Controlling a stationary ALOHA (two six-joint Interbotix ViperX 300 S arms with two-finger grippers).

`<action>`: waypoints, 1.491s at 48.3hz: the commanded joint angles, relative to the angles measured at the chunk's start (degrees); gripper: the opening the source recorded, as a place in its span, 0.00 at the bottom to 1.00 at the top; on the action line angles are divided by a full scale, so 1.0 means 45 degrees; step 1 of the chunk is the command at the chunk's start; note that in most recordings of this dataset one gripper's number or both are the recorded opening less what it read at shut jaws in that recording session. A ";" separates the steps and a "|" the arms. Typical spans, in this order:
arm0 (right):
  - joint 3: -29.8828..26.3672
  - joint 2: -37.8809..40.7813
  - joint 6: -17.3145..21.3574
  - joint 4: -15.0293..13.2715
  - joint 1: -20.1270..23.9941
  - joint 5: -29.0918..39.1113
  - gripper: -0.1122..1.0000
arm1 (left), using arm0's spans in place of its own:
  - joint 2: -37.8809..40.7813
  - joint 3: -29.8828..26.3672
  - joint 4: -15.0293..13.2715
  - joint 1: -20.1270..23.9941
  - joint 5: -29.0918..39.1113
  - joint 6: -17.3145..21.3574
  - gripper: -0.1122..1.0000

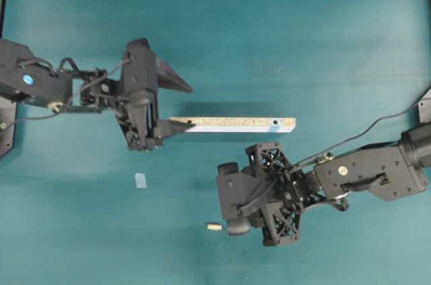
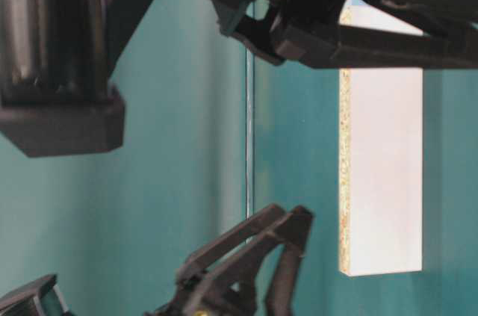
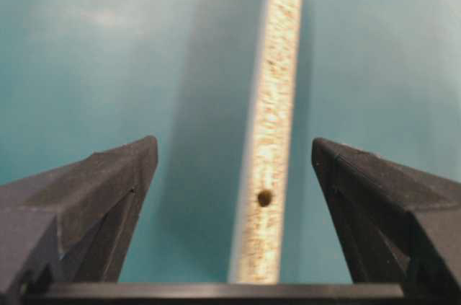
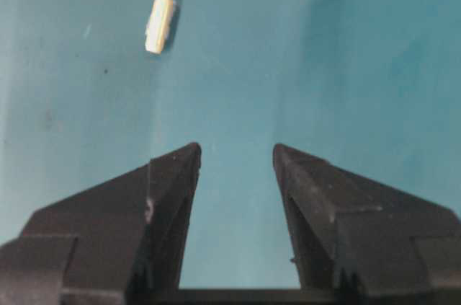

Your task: Insert the rod into the hole on the wooden board.

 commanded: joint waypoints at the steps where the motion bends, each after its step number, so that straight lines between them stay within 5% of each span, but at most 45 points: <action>1: -0.0410 -0.0430 0.0430 0.0000 0.0098 0.0254 0.58 | 0.0156 -0.0391 0.0020 -0.0273 -0.0156 -0.0137 1.00; 13: -0.0859 -0.0352 0.1074 0.0000 0.0176 0.0723 0.57 | 0.1113 -0.0820 0.0020 -0.0430 -0.0234 -0.0117 1.00; 72: -0.5234 0.3047 0.1113 0.0000 0.0820 0.3301 0.57 | 0.2090 -0.1250 0.0020 -0.0430 -0.0254 -0.0137 1.00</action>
